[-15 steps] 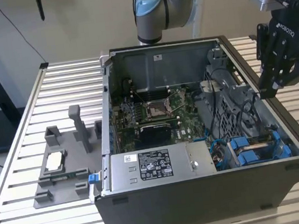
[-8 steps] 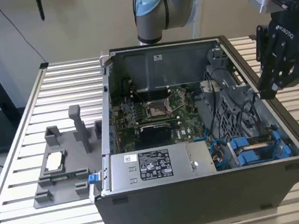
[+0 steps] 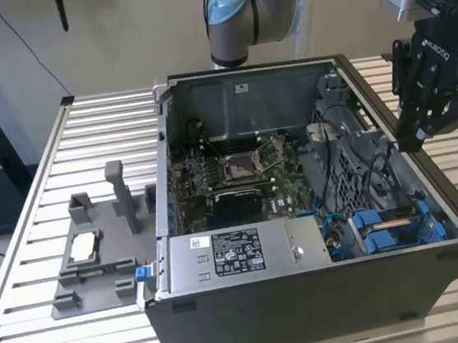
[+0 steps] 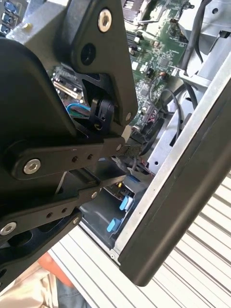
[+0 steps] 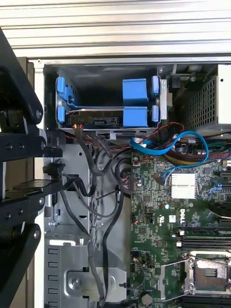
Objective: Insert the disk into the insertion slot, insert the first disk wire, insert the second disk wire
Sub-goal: 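Insert the second disk wire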
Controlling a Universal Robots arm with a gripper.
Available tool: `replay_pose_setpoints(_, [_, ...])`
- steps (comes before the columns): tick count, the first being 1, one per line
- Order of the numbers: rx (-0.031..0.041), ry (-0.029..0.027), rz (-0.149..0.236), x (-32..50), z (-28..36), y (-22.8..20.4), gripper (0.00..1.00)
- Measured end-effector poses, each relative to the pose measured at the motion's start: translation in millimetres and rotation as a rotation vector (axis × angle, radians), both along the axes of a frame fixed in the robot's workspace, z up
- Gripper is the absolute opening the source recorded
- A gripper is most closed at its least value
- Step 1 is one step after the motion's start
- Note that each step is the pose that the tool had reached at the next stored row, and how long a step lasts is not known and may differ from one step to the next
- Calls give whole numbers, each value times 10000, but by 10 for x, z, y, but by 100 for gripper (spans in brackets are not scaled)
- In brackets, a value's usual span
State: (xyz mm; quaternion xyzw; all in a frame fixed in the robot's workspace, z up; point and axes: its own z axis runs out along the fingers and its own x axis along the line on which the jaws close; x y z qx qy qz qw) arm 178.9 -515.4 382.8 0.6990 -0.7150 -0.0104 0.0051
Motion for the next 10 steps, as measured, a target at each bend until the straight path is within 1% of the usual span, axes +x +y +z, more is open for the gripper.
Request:
replay_pose_setpoints(2, [0, 0, 0, 0, -1, 0, 31])
replay_pose_setpoints(3, [1, 0, 0, 0, -1, 0, 24])
replay_pose_setpoints(4, [1, 0, 0, 0, -2, 0, 24])
replay_pose_setpoints(5, [1, 0, 0, 0, -2, 0, 18])
replay_pose_setpoints(10, [1, 0, 0, 0, -3, 0, 16])
